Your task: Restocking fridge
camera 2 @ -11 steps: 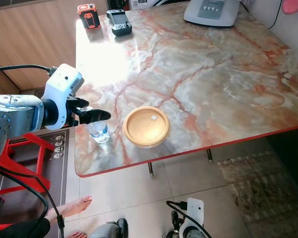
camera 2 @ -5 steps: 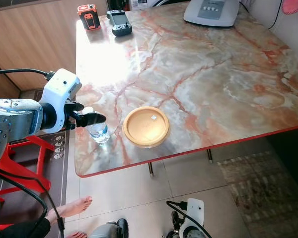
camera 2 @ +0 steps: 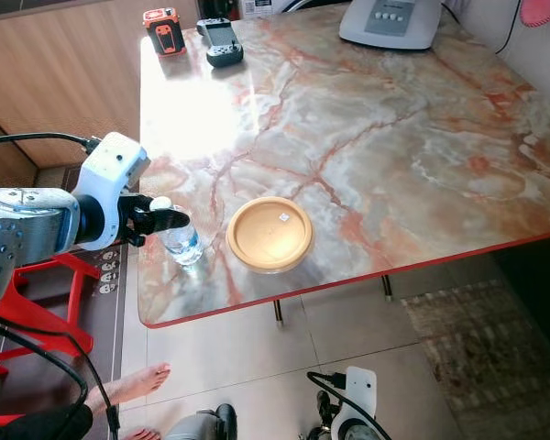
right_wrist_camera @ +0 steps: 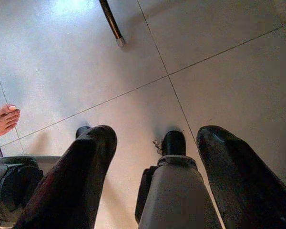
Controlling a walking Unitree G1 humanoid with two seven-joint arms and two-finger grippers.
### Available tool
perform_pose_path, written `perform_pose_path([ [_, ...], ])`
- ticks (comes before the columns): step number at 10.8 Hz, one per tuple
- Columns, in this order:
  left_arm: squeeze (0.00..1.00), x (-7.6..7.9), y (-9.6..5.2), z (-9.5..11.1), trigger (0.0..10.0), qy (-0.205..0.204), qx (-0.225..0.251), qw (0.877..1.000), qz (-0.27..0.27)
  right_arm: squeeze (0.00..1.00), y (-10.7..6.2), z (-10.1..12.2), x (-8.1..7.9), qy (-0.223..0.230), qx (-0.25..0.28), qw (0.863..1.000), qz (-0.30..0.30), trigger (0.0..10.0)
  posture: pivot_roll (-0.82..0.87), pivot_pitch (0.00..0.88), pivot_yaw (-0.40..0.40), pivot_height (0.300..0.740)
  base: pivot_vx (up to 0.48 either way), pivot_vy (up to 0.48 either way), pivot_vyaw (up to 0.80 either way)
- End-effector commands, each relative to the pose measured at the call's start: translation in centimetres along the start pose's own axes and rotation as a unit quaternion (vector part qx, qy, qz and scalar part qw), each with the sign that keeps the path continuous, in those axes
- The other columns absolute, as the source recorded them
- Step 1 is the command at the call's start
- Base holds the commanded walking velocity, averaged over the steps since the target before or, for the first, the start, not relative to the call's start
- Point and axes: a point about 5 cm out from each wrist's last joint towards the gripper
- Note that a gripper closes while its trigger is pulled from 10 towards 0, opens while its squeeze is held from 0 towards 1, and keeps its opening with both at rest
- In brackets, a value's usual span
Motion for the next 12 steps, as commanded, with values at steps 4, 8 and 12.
perform_pose_path([
  [4,0.00,-0.3,-0.1,-0.1,1.8,-0.001,0.006,1.000,0.015,0.00,-0.2,-0.8,0.2,-0.001,-0.017,1.000,-0.004,10.0,0.22,0.164,0.057,0.740,0.000,0.000,0.00],
  [8,0.00,-0.4,-0.1,0.4,0.0,0.014,0.027,0.999,0.027,0.00,-0.2,-0.8,0.2,-0.001,-0.018,1.000,-0.004,10.0,0.22,0.168,0.056,0.740,0.000,0.000,0.00],
  [12,0.00,-6.8,-2.7,-0.1,0.0,0.017,0.022,0.972,0.233,0.00,-0.2,-1.0,0.1,-0.001,-0.020,1.000,-0.001,10.0,0.23,0.171,0.056,0.740,0.000,0.000,0.00],
])
Point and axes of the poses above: a point about 5 cm out from each wrist's last joint towards the gripper, its own y axis pointing out of the wrist towards the gripper, its own z axis along the axis of the wrist's last joint, x = y × z, and after that the axes turned 13 degrees about y, right-handed
